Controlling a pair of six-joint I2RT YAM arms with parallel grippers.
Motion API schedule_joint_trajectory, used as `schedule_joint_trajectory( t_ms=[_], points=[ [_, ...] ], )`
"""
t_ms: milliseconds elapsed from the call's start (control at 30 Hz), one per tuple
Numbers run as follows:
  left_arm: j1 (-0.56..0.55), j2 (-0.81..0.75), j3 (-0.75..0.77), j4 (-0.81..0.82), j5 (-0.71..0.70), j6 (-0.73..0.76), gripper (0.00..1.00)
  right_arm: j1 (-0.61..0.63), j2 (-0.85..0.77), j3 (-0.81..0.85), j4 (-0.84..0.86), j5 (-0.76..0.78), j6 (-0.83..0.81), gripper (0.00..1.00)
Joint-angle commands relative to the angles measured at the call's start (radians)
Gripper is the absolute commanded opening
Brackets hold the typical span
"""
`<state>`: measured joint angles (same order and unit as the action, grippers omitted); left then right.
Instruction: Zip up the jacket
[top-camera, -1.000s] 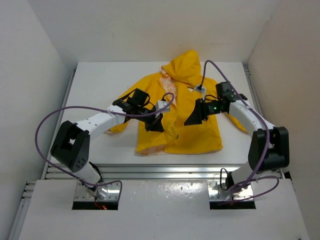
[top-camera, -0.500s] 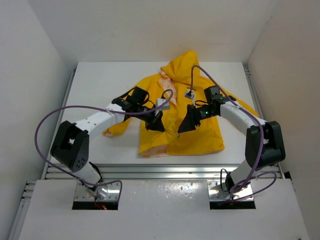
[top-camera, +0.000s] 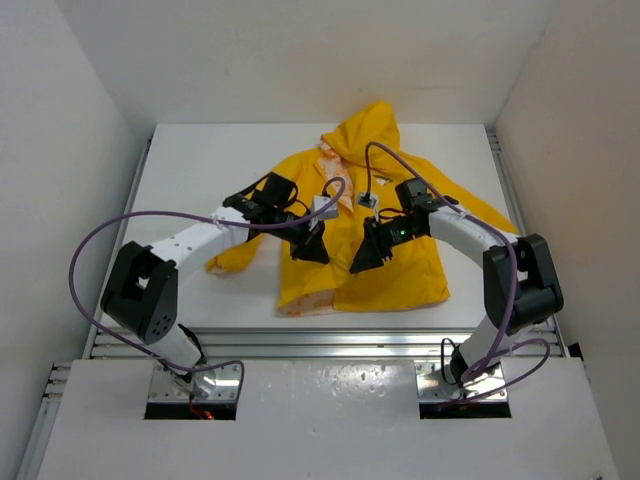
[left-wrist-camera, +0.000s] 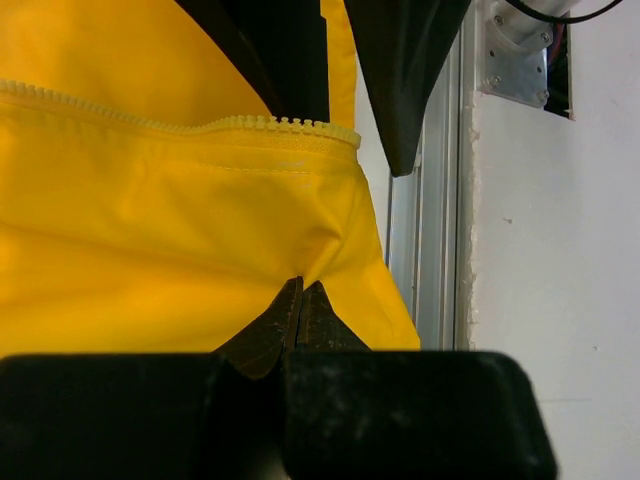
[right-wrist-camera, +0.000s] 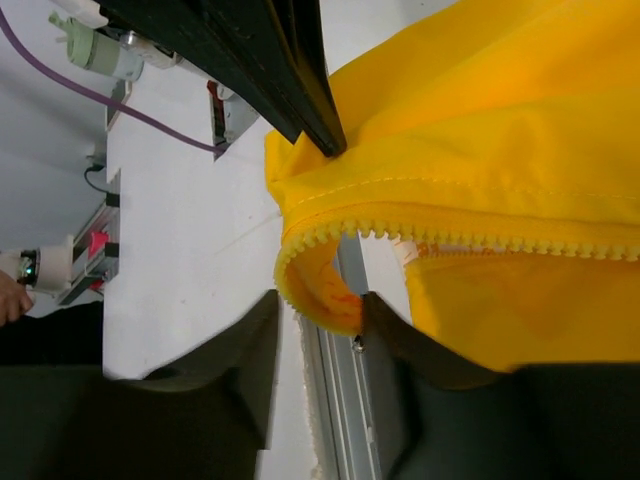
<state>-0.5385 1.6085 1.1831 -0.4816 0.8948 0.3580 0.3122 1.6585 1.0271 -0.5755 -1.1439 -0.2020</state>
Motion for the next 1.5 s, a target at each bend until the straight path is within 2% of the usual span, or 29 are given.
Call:
schedule_joint_trajectory(
  t_ms=[0, 167, 200, 267, 300, 333, 400, 433, 467, 500, 533, 567, 600, 633, 667, 700, 733, 767, 800, 833, 900, 1033, 1133, 1300, 1467],
  points=[
    [0.009, -0.009, 0.047, 0.006, 0.053, 0.016, 0.00, 0.016, 0.010, 0.011, 0.054, -0.017, -0.020, 0.35],
    [0.009, -0.018, 0.047, 0.006, 0.044, 0.016, 0.00, 0.039, 0.026, 0.036, 0.028, -0.019, -0.027, 0.21],
    [0.009, -0.018, 0.047, 0.006, 0.035, 0.016, 0.00, 0.042, 0.035, 0.042, 0.020, -0.023, -0.027, 0.15],
    [0.009, -0.027, 0.047, 0.006, 0.035, 0.016, 0.00, 0.053, 0.038, 0.048, 0.016, -0.036, -0.020, 0.10],
    [0.009, -0.036, 0.047, 0.006, 0.023, 0.016, 0.03, 0.057, 0.034, 0.045, 0.028, -0.049, -0.013, 0.07],
    [0.009, -0.036, 0.047, 0.006, 0.023, 0.007, 0.14, 0.060, 0.032, 0.041, 0.038, -0.056, 0.022, 0.03],
    [0.021, -0.079, 0.027, 0.055, -0.016, -0.030, 0.22, 0.062, 0.015, 0.016, 0.150, -0.086, 0.084, 0.02],
    [0.038, -0.100, -0.006, 0.086, -0.029, -0.098, 0.29, 0.062, 0.004, -0.013, 0.202, -0.096, 0.249, 0.01],
    [0.049, -0.125, -0.026, 0.124, -0.071, -0.143, 0.35, 0.061, -0.009, -0.027, 0.393, -0.102, 0.315, 0.00],
    [0.076, -0.180, -0.043, 0.188, -0.085, -0.180, 0.42, 0.062, -0.022, -0.089, 0.469, -0.121, 0.534, 0.00],
    [0.093, -0.208, -0.057, 0.214, -0.097, -0.245, 0.49, 0.064, -0.032, -0.111, 0.561, -0.125, 0.626, 0.00],
    [0.107, -0.235, -0.068, 0.236, -0.123, -0.278, 0.63, 0.064, -0.028, -0.157, 0.870, -0.128, 0.716, 0.00],
    [0.135, -0.261, -0.080, 0.253, -0.138, -0.316, 0.74, 0.061, -0.023, -0.179, 0.978, -0.125, 0.992, 0.00],
    [0.150, -0.301, -0.080, 0.267, -0.138, -0.376, 0.74, 0.064, 0.001, -0.227, 1.075, -0.120, 1.088, 0.00],
    [0.164, -0.317, -0.080, 0.267, -0.138, -0.405, 0.77, 0.059, 0.015, -0.237, 1.285, -0.114, 1.175, 0.00],
    [0.173, -0.329, -0.080, 0.267, -0.128, -0.437, 0.88, 0.059, 0.029, -0.243, 1.471, -0.103, 1.427, 0.00],
    [0.189, -0.338, -0.080, 0.241, -0.128, -0.471, 0.88, 0.061, 0.073, -0.248, 1.658, -0.088, 1.516, 0.00],
    [0.189, -0.347, -0.091, 0.241, -0.116, -0.540, 0.88, 0.059, 0.122, -0.252, 1.751, -0.077, 1.597, 0.00],
    [0.198, -0.357, -0.123, 0.241, -0.090, -0.574, 0.88, 0.061, 0.173, -0.246, 1.971, -0.068, 1.798, 0.00],
    [0.198, -0.372, -0.143, 0.241, -0.089, -0.644, 0.88, 0.064, 0.222, -0.219, 2.020, -0.045, 1.844, 0.00],
    [0.198, -0.390, -0.224, 0.291, -0.053, -0.700, 0.88, 0.068, 0.239, -0.222, 2.019, -0.036, 1.833, 0.00],
    [0.210, -0.389, -0.276, 0.301, -0.065, -0.725, 0.85, 0.084, 0.209, -0.222, 1.979, -0.027, 1.777, 0.00],
    [0.210, -0.363, -0.277, 0.311, -0.065, -0.734, 0.81, 0.090, 0.199, -0.229, 1.968, -0.031, 1.764, 0.00],
    [0.210, -0.288, -0.241, 0.311, -0.030, -0.734, 0.79, 0.100, 0.150, -0.265, 1.860, -0.051, 1.633, 0.00],
    [0.189, -0.242, -0.185, 0.311, 0.058, -0.714, 0.65, 0.108, 0.142, -0.279, 1.836, -0.045, 1.616, 0.00]
  ],
)
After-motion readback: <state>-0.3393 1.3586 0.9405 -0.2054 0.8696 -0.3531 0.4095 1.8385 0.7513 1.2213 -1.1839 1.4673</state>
